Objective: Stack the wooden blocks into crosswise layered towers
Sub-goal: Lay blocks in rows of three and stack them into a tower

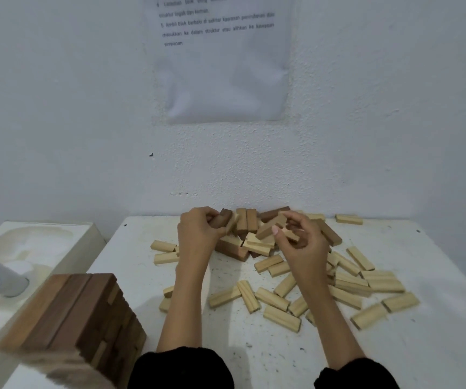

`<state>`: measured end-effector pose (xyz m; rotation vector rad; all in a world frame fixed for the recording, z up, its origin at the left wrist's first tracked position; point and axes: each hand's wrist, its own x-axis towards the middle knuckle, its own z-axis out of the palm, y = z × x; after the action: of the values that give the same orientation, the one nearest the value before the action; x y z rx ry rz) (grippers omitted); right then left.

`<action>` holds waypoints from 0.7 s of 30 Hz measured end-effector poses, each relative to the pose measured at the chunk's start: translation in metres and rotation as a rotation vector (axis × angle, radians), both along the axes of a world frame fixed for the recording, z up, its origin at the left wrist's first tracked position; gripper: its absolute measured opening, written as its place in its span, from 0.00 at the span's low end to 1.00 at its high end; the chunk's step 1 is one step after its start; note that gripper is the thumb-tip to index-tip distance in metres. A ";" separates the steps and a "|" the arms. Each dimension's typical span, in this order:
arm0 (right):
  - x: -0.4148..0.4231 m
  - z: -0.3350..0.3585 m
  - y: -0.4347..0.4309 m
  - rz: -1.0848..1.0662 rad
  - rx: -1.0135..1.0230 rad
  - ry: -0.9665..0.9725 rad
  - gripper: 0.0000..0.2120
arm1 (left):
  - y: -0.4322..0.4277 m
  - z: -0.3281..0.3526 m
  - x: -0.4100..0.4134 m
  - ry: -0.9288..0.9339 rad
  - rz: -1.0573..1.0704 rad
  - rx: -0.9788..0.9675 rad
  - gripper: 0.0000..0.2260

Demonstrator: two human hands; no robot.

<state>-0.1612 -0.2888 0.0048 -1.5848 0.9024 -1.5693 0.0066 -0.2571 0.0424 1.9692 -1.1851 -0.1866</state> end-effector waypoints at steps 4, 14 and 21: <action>-0.013 -0.007 0.037 -0.083 -0.008 -0.087 0.15 | 0.026 0.009 -0.014 -0.003 -0.062 -0.062 0.12; -0.039 -0.021 0.120 -0.109 0.056 -0.028 0.12 | 0.105 0.000 -0.045 -0.022 -0.296 0.017 0.15; -0.053 -0.020 0.162 -0.048 0.178 0.114 0.15 | 0.152 -0.010 -0.060 -0.099 -0.366 0.134 0.15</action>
<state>-0.2142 -0.1270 -0.0152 -1.5475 1.1180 -1.3995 -0.0533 -0.1050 0.0324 1.8766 -1.6308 -0.3680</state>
